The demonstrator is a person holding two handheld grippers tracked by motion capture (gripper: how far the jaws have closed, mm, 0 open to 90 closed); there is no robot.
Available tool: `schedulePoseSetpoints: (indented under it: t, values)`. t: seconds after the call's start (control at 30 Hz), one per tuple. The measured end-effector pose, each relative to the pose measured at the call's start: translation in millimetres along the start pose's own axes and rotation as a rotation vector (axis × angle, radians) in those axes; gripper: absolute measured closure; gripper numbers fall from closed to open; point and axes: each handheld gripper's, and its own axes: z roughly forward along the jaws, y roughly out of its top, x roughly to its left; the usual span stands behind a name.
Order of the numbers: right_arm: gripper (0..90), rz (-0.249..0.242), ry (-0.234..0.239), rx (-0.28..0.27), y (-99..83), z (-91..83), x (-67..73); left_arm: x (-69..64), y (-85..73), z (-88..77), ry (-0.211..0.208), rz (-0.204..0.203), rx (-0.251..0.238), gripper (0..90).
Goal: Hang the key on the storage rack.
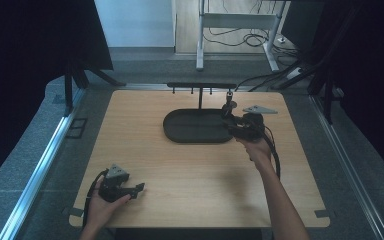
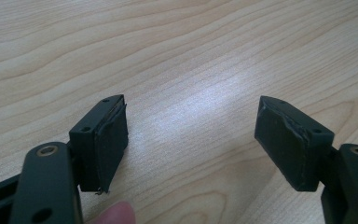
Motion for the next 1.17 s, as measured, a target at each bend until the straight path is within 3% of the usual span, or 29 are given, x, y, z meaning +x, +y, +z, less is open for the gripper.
schedulePoseSetpoints:
  t: [0.07,0.37,0.53,0.57,0.73,1.03,1.17]
  values:
    - [43.9,-0.025,0.017,-0.01,-10.4,-11.5,2.8,-0.3,-0.2,0.6,0.003,0.003,0.002,26.1]
    - [43.9,-0.028,0.053,-0.046,-42.4,-41.1,7.9,-1.7,-0.2,1.4,0.005,0.004,0.002,26.1]
    - [43.9,-0.025,0.058,-0.053,-72.6,-56.9,8.9,-3.1,-0.2,2.0,0.007,0.012,0.004,26.1]
    - [43.9,-0.021,0.062,-0.048,-85.9,-61.3,7.4,-3.6,0.0,2.5,0.008,0.012,0.002,26.1]
    - [43.7,-0.015,0.059,-0.024,-112.3,-68.8,3.8,-4.5,-0.1,2.8,0.01,0.016,0.001,26.1]
    - [43.2,-0.001,0.065,-0.027,-122.4,-74.1,2.6,-5.3,0.0,3.4,0.011,0.022,0.001,26.1]
    - [40.3,-0.012,0.034,0.003,-129.7,-70.8,0.0,-5.2,-0.1,3.2,0.01,0.026,0.001,26.1]
